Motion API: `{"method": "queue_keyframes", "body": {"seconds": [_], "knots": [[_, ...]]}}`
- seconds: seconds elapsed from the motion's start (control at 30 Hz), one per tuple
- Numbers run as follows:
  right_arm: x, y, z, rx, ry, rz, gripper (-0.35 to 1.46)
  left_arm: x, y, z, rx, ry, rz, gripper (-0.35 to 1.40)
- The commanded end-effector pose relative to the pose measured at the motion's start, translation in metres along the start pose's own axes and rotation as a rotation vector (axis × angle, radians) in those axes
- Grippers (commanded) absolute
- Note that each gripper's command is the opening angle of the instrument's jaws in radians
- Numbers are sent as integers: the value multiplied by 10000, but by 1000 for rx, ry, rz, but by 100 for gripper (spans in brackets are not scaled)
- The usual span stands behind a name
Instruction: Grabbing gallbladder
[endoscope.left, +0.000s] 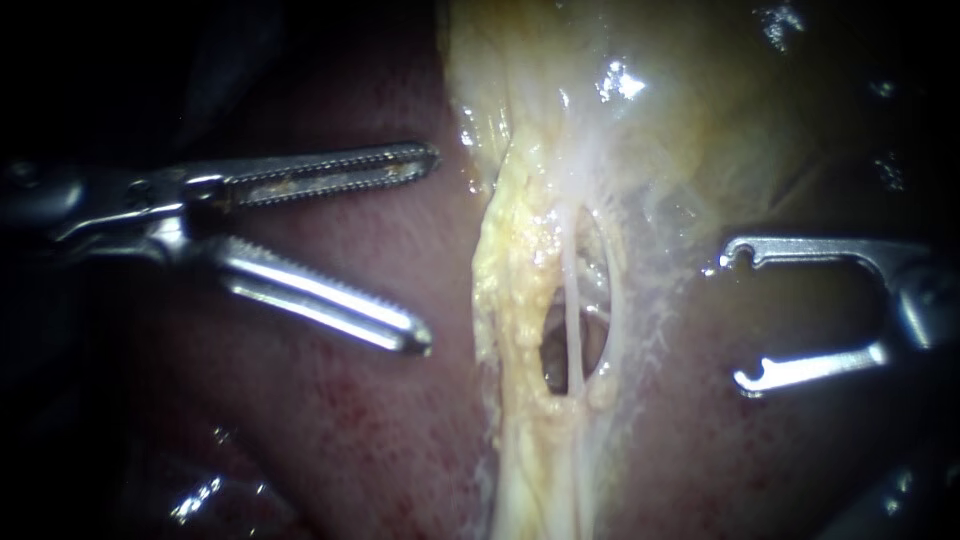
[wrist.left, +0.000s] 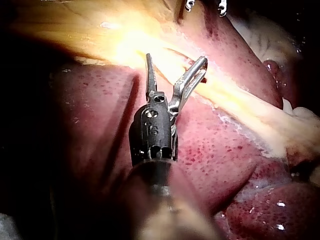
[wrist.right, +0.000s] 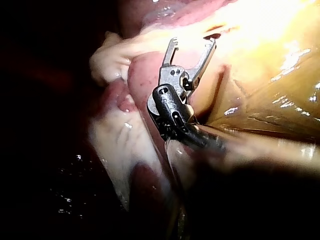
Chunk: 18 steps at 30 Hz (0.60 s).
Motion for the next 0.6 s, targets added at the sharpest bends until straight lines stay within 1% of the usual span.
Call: {"method": "queue_keyframes", "body": {"seconds": [0.03, 0.27, 0.37, 0.47, 0.6], "knots": [[0, 0, 0, 0, 0, 0, 60, 3, 1, 2, 2, 0, 2, 72], [0, 0, 0, 0, 0, 0, 60, 36, 4, 20, 3, 5, 26, 67], [0, 0, 0, 0, 0, 0, 60, 47, 5, 24, 4, 6, 14, 64], [0, 0, 0, 0, 0, 0, 60, 51, 5, 26, 3, 7, 10, 61], [0, 0, 0, 0, 0, 0, 60, 49, 4, 30, 0, 7, 3, 52]]}}
